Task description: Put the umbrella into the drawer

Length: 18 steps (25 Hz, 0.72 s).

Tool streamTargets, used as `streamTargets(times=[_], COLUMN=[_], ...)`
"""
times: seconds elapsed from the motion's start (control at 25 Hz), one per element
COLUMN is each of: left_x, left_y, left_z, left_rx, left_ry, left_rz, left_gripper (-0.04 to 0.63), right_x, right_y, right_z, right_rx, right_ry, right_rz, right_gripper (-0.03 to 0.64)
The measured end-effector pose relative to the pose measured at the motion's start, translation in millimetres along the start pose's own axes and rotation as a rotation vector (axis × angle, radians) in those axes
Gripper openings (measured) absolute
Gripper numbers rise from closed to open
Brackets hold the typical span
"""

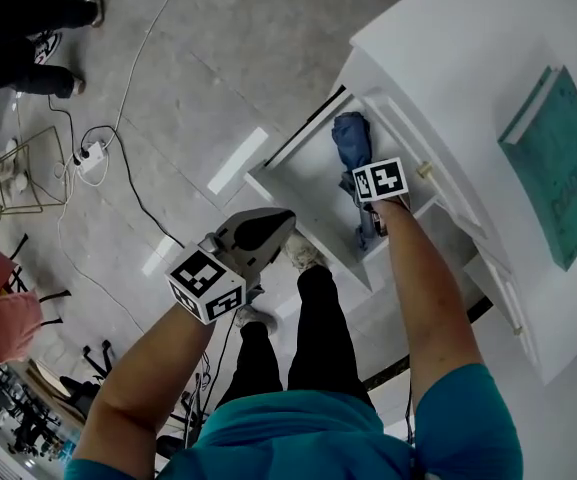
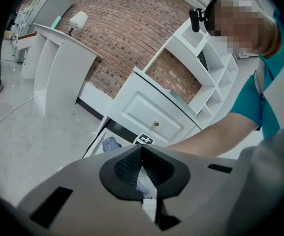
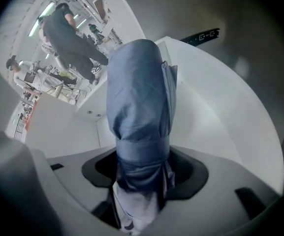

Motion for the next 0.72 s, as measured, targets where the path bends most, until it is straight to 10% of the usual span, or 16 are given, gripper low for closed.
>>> streamTargets(times=[0.72], left_x=[-1.6], left_y=[-5.4], left_z=[-1.4], left_rx=[0.002], left_ry=[0.000], left_rz=[0.018], left_gripper=[0.014], right_x=[4.1], right_y=[0.3], right_z=[-6.7], right_rx=[0.034], right_ry=[-0.057], right_rz=[-0.023], right_gripper=[0.284])
Point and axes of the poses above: the fingertips, and each gripper's own axes: z backward along the fingers, x to its right, y out of its top, the point moved 5 cm from there along z, backward along the fingers, and after that the axes turned 13 degrees about -y, right-handed, at the moved point
